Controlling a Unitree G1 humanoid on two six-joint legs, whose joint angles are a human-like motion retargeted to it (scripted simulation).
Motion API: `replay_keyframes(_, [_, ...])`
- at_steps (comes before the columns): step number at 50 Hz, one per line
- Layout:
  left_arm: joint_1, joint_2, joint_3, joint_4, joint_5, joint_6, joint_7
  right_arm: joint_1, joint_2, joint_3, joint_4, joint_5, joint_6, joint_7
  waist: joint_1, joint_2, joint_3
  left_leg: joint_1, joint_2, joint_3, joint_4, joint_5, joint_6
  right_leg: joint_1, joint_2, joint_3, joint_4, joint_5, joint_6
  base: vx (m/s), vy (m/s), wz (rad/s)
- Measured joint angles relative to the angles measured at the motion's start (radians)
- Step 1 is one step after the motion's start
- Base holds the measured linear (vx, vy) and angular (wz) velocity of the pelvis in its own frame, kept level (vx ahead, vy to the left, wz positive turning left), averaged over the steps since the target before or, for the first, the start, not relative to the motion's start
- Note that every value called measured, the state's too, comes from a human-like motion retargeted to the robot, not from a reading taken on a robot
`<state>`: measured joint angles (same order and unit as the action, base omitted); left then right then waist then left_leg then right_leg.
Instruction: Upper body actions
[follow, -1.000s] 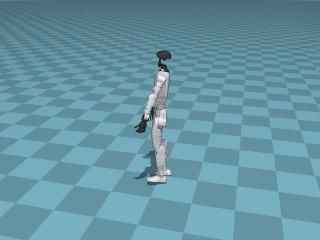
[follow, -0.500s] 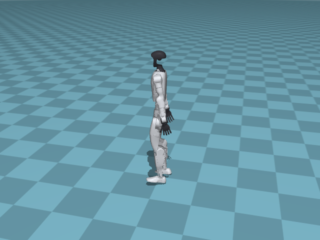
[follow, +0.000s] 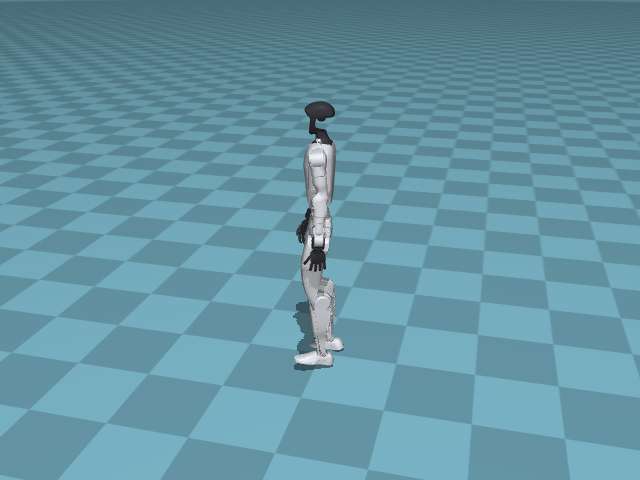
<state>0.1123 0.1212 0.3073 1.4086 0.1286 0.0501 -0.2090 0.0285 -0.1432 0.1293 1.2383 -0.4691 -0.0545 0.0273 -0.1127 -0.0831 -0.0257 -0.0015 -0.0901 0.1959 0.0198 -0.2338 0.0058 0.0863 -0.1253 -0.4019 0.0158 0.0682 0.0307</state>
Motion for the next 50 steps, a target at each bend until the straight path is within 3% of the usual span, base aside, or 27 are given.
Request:
replay_keyframes(4, [0.006,-0.002,-0.002,0.031,0.017,0.008,0.003,-0.029,-0.042,0.012,-0.216,-0.023,-0.025,-0.098,-0.010,0.003,-0.010,0.004,0.001,0.004,0.000,-0.003,-0.001,0.000,0.002,0.006,0.001,0.000,0.000,0.00,0.00,0.00])
replay_keyframes(8, [0.021,0.002,-0.014,0.067,0.051,0.017,0.009,-0.078,-0.091,0.001,-0.485,0.092,-0.086,-0.208,-0.019,0.006,-0.022,0.006,0.003,0.009,0.000,-0.006,-0.001,-0.003,0.004,0.013,0.002,0.001,0.000,0.00,0.00,0.00])
replay_keyframes(16, [0.054,0.007,-0.023,0.096,0.094,0.017,0.055,-0.207,-0.213,-0.053,-1.064,0.235,-0.308,-0.467,-0.026,0.005,-0.044,0.004,0.003,0.010,0.000,-0.008,-0.001,-0.008,0.005,0.018,0.004,0.000,0.000,0.00,0.00,0.00])
replay_keyframes(22, [0.053,0.012,-0.017,0.102,0.083,0.020,0.061,-0.409,-0.346,-0.131,-1.382,0.130,-0.487,-0.828,-0.015,-0.002,-0.056,0.001,0.001,0.006,0.000,-0.006,-0.001,-0.013,0.002,0.016,0.006,0.000,0.000,0.00,0.00,0.00])
replay_keyframes(27, [0.041,0.013,-0.010,0.088,0.077,0.019,0.064,-0.579,-0.420,-0.139,-1.434,0.034,-0.488,-1.018,0.001,-0.016,-0.071,-0.008,-0.006,0.001,-0.001,-0.004,-0.001,-0.023,-0.006,0.012,0.007,0.002,-0.001,0.00,0.00,0.00])
replay_keyframes(30, [0.031,0.011,-0.007,0.072,0.068,0.011,0.064,-0.679,-0.429,-0.135,-1.398,0.055,-0.464,-1.032,0.013,-0.028,-0.077,-0.013,-0.011,-0.005,-0.001,-0.002,-0.001,-0.027,-0.012,0.005,0.007,0.003,-0.002,0.00,0.00,0.00])
replay_keyframes(32, [0.019,0.011,-0.007,0.067,0.053,0.005,0.063,-0.747,-0.405,-0.132,-1.360,0.124,-0.395,-0.981,0.020,-0.035,-0.074,-0.015,-0.012,-0.009,-0.001,0.000,0.000,-0.027,-0.015,0.001,0.007,0.003,-0.001,-0.02,-0.03,0.08])
replay_keyframes(35, [0.010,0.009,-0.005,0.066,0.040,0.001,0.064,-0.803,-0.356,-0.125,-1.331,0.273,-0.259,-0.809,0.020,-0.038,-0.072,-0.017,-0.012,-0.013,0.000,0.002,0.001,-0.026,-0.016,-0.005,0.007,0.003,0.000,-0.01,-0.02,0.05])
replay_keyframes(37, [0.009,0.007,-0.005,0.067,0.038,-0.001,0.067,-0.816,-0.324,-0.129,-1.332,0.422,-0.175,-0.618,0.016,-0.040,-0.073,-0.020,-0.013,-0.017,0.000,0.004,0.001,-0.025,-0.017,-0.011,0.006,0.003,0.001,0.00,0.00,0.00])
replay_keyframes(40, [0.012,0.007,-0.007,0.072,0.040,-0.003,0.072,-0.794,-0.305,-0.143,-1.366,0.593,-0.147,-0.417,0.011,-0.042,-0.077,-0.026,-0.013,-0.022,0.000,0.005,0.002,-0.025,-0.017,-0.016,0.005,0.002,0.001,0.00,0.00,0.00])
replay_keyframes(43, [0.018,0.004,-0.003,0.084,0.043,-0.004,0.082,-0.726,-0.311,-0.162,-1.427,0.635,-0.292,-0.494,0.008,-0.042,-0.075,-0.027,-0.012,-0.021,0.001,0.005,0.003,-0.027,-0.014,-0.014,0.005,0.001,0.001,0.00,0.00,0.00])
replay_keyframes(46, [0.025,0.000,0.005,0.099,0.042,-0.003,0.090,-0.638,-0.338,-0.194,-1.478,0.470,-0.490,-0.721,0.004,-0.038,-0.071,-0.026,-0.009,-0.017,0.001,0.004,0.003,-0.028,-0.010,-0.006,0.006,0.002,0.000,0.00,0.00,0.00])
replay_keyframes(50, [0.034,-0.004,0.010,0.113,0.041,-0.002,0.102,-0.496,-0.371,-0.257,-1.563,0.073,-0.555,-1.108,-0.004,-0.032,-0.064,-0.024,-0.004,-0.010,0.001,0.002,0.003,-0.030,-0.006,0.004,0.006,0.003,0.000,0.00,0.00,0.00])
